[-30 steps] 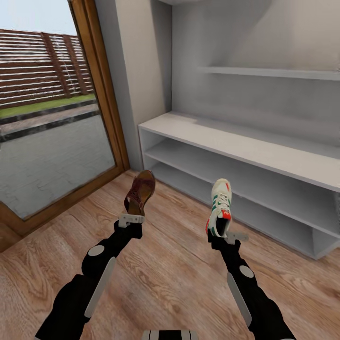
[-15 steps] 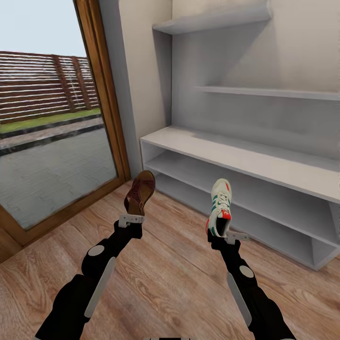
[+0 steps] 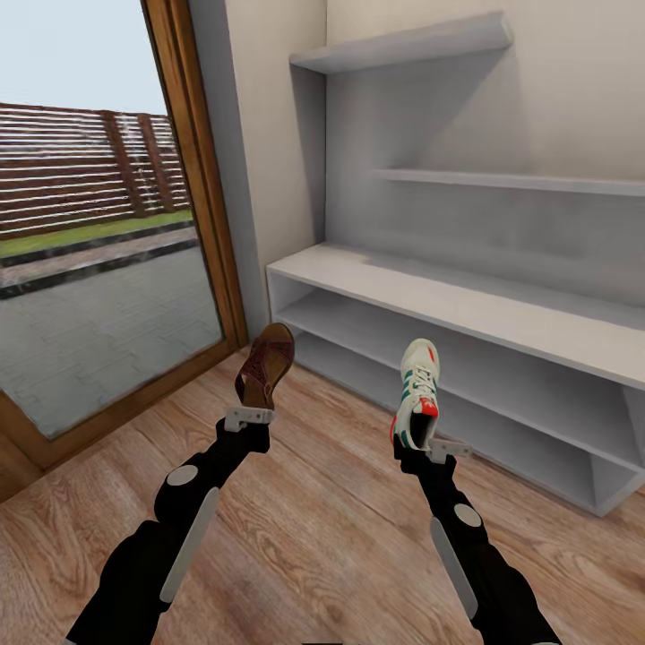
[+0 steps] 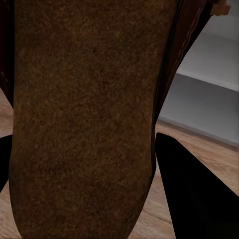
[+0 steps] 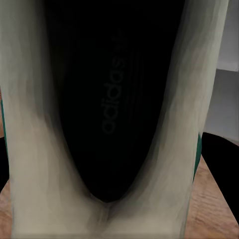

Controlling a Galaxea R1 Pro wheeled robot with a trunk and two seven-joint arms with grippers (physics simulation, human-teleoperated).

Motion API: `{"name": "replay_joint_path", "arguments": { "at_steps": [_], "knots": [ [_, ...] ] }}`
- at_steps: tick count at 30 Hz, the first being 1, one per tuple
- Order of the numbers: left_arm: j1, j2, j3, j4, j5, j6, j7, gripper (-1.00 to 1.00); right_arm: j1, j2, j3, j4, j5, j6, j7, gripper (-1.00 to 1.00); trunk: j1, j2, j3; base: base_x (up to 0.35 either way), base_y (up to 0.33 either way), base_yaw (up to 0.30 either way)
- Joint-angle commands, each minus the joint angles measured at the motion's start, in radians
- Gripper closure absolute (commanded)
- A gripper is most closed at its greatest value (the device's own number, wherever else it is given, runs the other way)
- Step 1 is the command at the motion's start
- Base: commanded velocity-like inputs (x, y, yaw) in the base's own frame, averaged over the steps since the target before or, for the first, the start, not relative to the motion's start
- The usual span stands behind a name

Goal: Pick up the two gym shoes and the two sandals from the corridor floor and place them onto the hallstand (shoe rack) in the corridor, making sure they are on the rack and not on the floor. Arrange them so the two gym shoes are next to each other and the two sandals are next to each other.

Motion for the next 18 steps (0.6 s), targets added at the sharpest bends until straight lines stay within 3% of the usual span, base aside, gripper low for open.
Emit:
{"name": "replay_joint_path", "arguments": {
  "at_steps": [1,6,10,18],
  "knots": [
    [0.0,0.0,0.0,-0.001,0.006,0.006,-0.002,1.0,0.0,0.0,0.002,-0.001,-0.008,0.003,-0.007,1.0,0.0,0.0,-0.001,0.0,0.021,0.0],
    [0.0,0.0,0.0,-0.001,0.006,0.006,-0.002,1.0,0.0,0.0,0.002,-0.001,-0.008,0.003,-0.007,1.0,0.0,0.0,-0.001,0.0,0.098,0.0],
    [0.0,0.0,0.0,-0.001,0.006,0.006,-0.002,1.0,0.0,0.0,0.002,-0.001,-0.008,0.003,-0.007,1.0,0.0,0.0,0.0,0.0,0.264,-0.03],
    [0.0,0.0,0.0,-0.001,0.006,0.006,-0.002,1.0,0.0,0.0,0.002,-0.001,-0.008,0.003,-0.007,1.0,0.0,0.0,0.008,0.0,0.301,-0.189]
  ]
}}
